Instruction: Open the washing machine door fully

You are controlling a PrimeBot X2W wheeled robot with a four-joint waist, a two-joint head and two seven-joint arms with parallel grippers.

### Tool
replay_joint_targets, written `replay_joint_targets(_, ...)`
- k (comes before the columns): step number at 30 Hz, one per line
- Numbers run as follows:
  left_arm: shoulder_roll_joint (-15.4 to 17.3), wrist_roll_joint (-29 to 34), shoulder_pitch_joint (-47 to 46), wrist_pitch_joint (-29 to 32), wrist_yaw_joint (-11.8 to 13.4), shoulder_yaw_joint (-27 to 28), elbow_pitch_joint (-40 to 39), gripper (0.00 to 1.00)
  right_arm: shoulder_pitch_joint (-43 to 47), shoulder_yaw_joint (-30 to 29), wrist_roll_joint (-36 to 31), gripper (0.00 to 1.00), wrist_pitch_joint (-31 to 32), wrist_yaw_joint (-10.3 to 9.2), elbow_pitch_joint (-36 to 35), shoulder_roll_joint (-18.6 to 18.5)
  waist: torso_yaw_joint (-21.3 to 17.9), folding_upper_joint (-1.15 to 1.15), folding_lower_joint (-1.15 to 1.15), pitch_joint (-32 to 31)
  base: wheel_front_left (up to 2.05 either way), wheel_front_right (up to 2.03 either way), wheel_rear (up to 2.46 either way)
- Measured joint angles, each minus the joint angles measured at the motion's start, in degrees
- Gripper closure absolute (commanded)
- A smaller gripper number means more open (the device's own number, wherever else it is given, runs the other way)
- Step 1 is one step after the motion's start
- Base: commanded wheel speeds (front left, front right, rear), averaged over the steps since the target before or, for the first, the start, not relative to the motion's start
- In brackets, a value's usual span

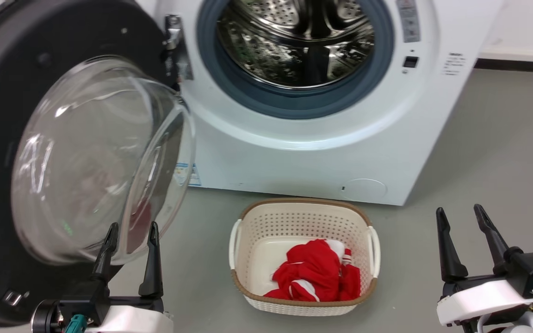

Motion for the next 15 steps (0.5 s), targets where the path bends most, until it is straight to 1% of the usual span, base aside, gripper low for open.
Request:
replay_joint_targets(8,-0.10,0.66,-0.76,0.00,0.40,0.82,0.81,0.00,0.54,-0.09,-0.81,0.00,0.48,0.00,-1.18,0.00,-5.11,0.00,0.00,0.65,0.00,0.00,0.00)
replay_joint_targets(15,-0.27,0.75,-1.32,0.00,0.40,0.97,1.07,0.00,0.55,0.07,-0.74,0.00,0.46,0.00,-1.34,0.00,-6.21,0.00,0.00,1.65,0.00,0.00,0.00)
